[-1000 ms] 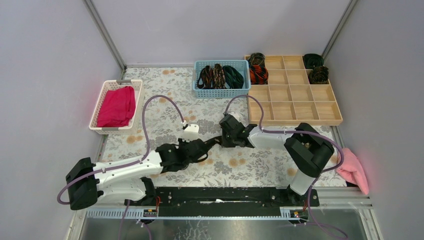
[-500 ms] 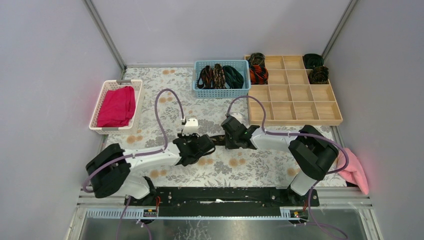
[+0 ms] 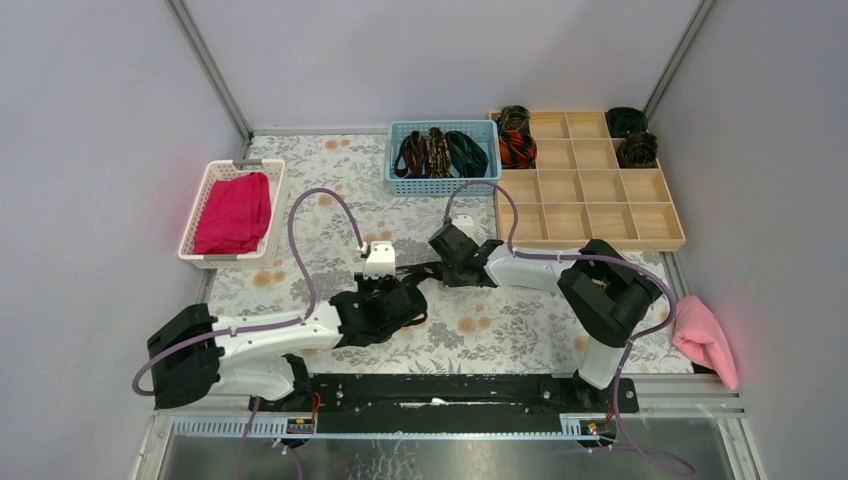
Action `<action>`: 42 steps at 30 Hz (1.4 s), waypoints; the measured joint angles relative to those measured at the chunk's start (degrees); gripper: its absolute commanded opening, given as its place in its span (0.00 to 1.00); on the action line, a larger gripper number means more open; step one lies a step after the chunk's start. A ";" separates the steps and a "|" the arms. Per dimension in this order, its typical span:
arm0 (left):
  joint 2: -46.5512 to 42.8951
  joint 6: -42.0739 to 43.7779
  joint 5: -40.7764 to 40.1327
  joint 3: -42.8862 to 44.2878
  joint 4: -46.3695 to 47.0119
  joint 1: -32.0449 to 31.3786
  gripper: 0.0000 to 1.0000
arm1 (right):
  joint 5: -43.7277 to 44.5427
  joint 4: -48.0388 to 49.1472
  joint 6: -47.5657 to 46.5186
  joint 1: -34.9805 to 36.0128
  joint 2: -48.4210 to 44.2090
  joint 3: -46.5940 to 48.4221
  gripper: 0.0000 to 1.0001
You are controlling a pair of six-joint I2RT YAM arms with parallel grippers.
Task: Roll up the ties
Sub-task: Flatten out the tie at the center of the board.
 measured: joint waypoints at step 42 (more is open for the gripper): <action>7.72 -15.89 17.03 -5.20 2.36 8.85 0.00 | 6.12 -8.50 -8.63 -6.56 4.15 12.24 0.00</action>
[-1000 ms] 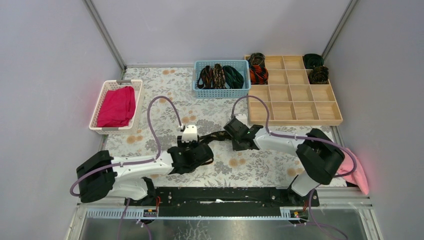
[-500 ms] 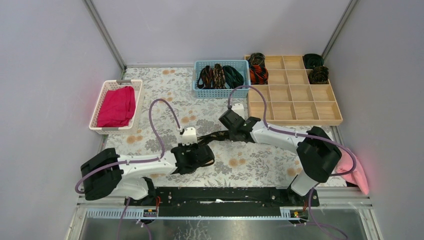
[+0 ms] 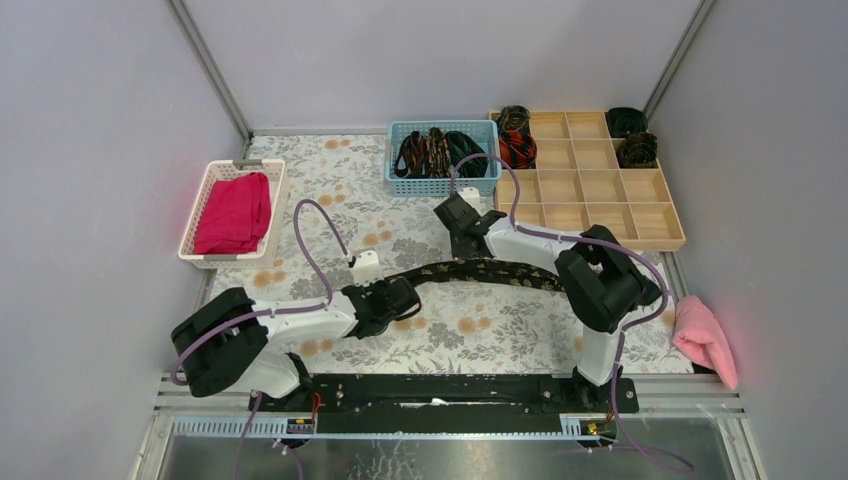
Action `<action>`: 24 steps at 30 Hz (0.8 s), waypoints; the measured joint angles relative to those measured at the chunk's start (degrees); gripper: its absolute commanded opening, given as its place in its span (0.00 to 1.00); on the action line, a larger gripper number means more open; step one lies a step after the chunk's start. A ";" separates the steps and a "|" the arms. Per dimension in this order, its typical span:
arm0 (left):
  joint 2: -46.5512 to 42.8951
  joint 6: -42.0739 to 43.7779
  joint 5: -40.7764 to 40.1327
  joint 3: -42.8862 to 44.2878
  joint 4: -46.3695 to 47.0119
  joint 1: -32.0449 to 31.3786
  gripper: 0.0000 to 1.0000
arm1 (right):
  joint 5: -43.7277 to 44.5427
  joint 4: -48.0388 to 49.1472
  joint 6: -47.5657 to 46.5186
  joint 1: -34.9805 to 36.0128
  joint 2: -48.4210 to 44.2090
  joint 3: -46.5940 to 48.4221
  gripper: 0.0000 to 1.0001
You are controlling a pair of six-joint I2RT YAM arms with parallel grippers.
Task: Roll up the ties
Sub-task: Flatten out the tie at the center of the board.
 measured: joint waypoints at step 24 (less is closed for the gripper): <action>7.91 10.21 0.26 2.82 15.06 13.18 0.00 | -4.79 10.58 4.37 -0.26 -12.41 -21.75 0.00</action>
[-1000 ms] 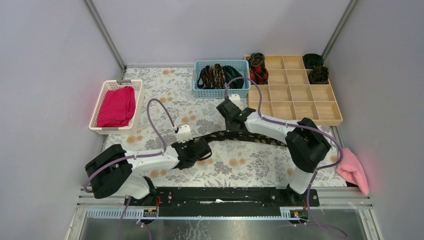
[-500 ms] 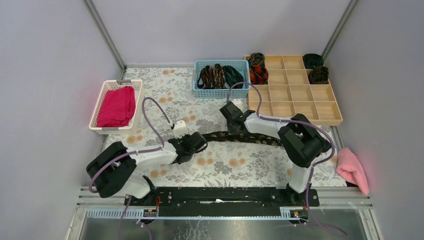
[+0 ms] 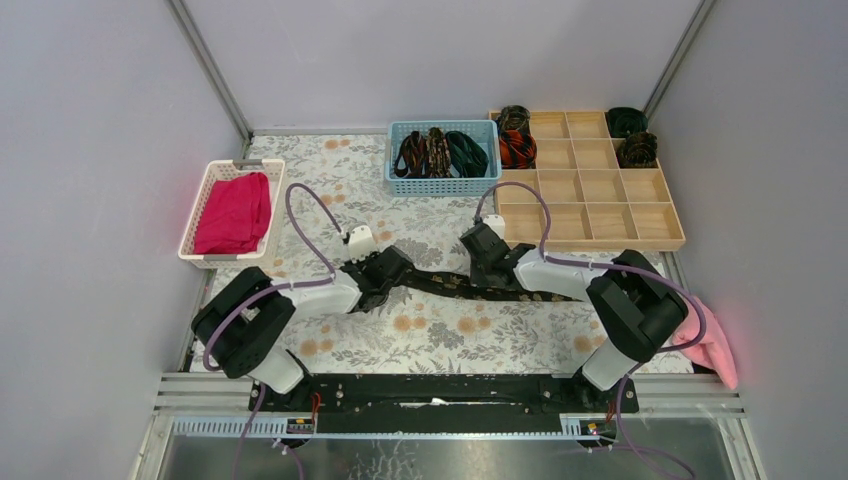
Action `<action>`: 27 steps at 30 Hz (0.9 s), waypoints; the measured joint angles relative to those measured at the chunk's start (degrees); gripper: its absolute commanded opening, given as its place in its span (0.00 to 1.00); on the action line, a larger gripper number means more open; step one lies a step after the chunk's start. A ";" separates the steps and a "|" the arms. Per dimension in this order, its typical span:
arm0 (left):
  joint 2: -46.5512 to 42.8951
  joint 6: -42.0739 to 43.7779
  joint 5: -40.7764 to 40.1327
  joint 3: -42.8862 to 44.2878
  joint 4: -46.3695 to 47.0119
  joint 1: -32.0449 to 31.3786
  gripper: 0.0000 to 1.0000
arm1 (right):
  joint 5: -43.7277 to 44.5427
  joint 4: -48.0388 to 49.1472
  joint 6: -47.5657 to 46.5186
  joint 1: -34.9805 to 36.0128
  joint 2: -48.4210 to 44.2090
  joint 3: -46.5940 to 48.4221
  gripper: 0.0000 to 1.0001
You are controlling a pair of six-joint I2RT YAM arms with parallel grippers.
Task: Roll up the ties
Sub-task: Flatten out the tie at the center of the board.
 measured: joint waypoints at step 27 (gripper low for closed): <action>-13.16 2.64 5.18 1.44 -6.49 1.40 0.00 | -8.17 -2.78 -2.38 0.90 12.68 25.00 0.00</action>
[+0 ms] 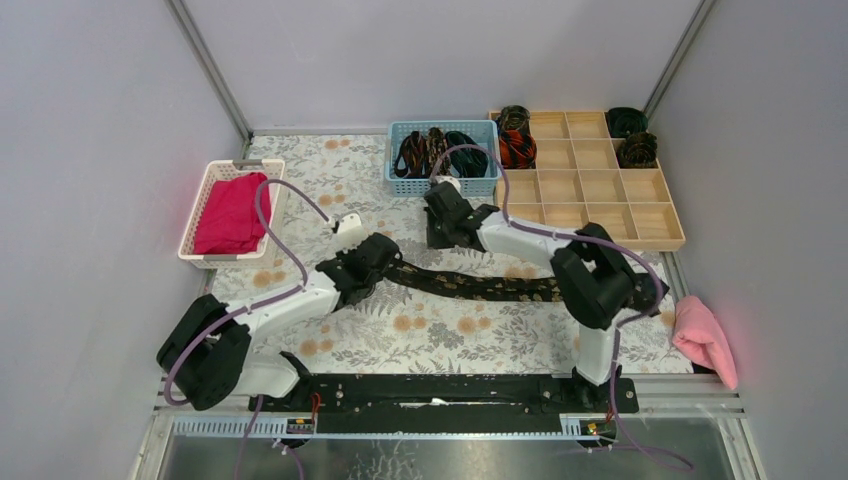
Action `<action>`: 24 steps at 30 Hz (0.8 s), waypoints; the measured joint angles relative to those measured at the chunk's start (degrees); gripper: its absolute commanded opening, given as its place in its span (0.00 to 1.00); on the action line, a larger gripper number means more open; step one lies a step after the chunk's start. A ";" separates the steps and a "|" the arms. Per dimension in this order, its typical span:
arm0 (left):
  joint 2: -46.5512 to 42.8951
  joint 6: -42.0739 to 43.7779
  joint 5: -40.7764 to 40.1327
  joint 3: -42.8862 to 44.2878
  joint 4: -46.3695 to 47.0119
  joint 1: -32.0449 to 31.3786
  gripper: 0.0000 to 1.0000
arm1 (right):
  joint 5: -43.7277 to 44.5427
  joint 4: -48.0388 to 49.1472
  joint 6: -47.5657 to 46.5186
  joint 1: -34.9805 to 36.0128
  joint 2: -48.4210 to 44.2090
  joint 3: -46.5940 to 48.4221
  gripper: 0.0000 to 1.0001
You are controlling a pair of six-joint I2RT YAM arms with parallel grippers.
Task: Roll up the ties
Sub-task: Flatten out the tie at the center of the board.
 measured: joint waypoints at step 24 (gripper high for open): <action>2.45 4.22 0.68 1.51 1.75 7.45 0.00 | -16.35 5.81 1.20 5.33 10.67 2.25 0.00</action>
